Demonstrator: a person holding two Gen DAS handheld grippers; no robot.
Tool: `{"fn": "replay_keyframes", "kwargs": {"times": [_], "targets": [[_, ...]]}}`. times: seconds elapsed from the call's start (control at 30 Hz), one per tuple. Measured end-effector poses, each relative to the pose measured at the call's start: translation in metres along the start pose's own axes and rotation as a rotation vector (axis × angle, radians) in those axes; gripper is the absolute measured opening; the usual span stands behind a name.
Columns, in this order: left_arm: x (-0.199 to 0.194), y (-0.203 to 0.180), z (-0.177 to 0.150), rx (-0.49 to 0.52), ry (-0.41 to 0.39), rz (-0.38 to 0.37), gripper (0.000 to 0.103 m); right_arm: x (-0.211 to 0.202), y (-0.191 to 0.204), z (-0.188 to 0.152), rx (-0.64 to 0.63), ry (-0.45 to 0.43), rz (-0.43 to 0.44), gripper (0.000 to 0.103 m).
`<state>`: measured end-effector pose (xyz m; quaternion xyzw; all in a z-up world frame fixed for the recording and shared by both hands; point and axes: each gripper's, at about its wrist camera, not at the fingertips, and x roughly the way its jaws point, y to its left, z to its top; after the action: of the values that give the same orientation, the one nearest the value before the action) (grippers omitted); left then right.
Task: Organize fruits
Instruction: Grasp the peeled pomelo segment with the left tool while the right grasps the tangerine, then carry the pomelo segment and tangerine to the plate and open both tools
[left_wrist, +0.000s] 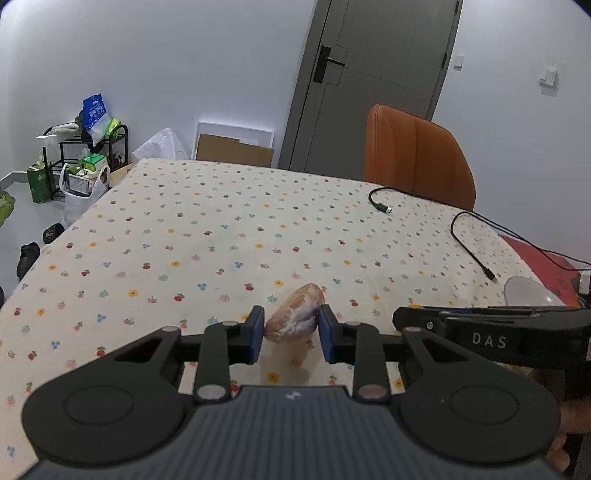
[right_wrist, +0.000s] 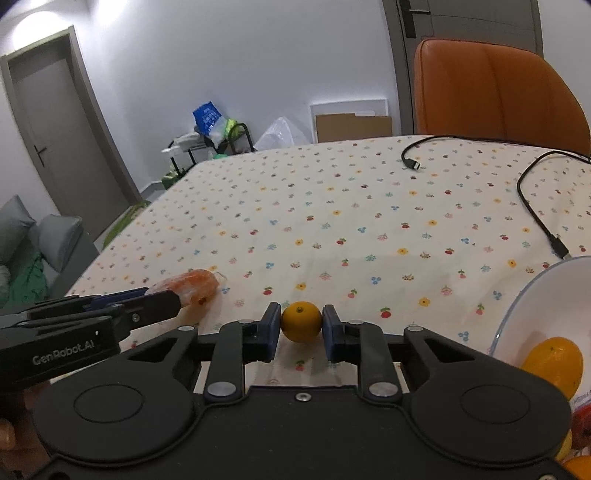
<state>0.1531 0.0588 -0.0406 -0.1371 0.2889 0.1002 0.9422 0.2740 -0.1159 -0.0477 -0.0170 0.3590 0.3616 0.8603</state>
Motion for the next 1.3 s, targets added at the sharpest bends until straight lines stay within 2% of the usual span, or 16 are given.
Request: {"fn": "replay_keyframes", "kwargs": {"times": [0.33, 0.53, 0.93, 1.3], "targets": [[-0.010, -0.015, 0.004, 0.013, -0.036, -0.045, 0.028, -0.031, -0.002, 0.002, 0.016, -0.065, -0.013, 0.022], [-0.011, -0.041, 0.009, 0.056, -0.055, -0.095, 0.025, -0.056, -0.015, 0.002, 0.035, -0.115, -0.028, 0.022], [-0.015, -0.094, 0.016, 0.120, -0.082, -0.152, 0.024, -0.104, -0.060, -0.005, 0.100, -0.200, -0.080, 0.022], [-0.013, -0.142, 0.018, 0.192, -0.089, -0.215, 0.024, -0.130, -0.111, -0.020, 0.190, -0.235, -0.153, 0.022]]}}
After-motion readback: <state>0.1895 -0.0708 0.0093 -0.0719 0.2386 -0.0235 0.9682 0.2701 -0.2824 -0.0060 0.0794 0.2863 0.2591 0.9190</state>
